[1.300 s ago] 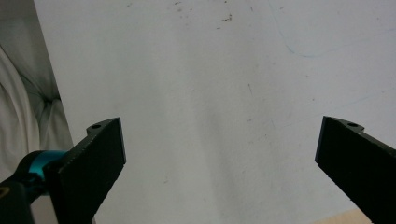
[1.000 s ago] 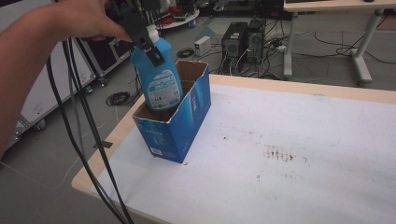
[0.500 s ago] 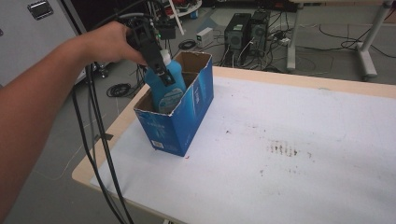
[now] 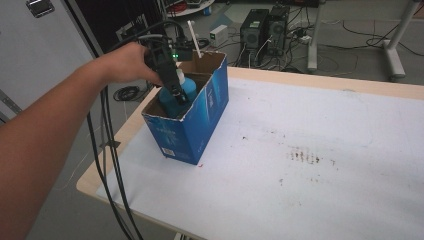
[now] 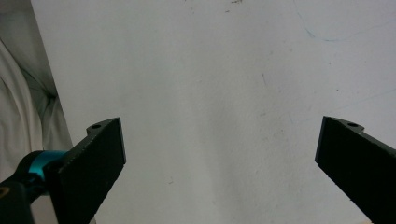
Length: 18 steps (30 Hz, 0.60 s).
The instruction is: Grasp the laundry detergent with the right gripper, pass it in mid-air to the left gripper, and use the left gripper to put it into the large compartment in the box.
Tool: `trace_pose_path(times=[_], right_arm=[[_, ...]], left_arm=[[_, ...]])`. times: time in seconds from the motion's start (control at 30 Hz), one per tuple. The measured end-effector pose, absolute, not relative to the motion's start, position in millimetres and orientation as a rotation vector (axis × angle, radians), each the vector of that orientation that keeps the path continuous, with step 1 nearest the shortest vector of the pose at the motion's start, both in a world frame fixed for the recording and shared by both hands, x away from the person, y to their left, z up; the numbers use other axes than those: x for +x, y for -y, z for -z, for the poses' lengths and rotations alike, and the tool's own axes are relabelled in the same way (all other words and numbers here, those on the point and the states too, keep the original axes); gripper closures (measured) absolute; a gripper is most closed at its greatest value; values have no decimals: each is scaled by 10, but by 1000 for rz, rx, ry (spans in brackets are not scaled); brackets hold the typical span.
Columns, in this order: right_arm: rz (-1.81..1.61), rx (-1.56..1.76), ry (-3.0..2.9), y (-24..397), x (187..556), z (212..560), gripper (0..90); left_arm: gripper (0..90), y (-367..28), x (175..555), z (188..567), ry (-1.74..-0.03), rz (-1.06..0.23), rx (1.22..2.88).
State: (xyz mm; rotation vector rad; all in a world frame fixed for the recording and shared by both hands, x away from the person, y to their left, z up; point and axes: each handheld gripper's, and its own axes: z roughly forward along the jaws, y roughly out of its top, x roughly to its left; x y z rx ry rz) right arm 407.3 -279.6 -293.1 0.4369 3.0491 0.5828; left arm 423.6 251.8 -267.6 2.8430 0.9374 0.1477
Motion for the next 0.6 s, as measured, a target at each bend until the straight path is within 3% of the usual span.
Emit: trace_pose_path(times=[0.6], right_arm=[[-588,423,-3041,2758,4082,2960,10]], left_arm=[[376,-2533,4282,2775,-1000,-119,2826]])
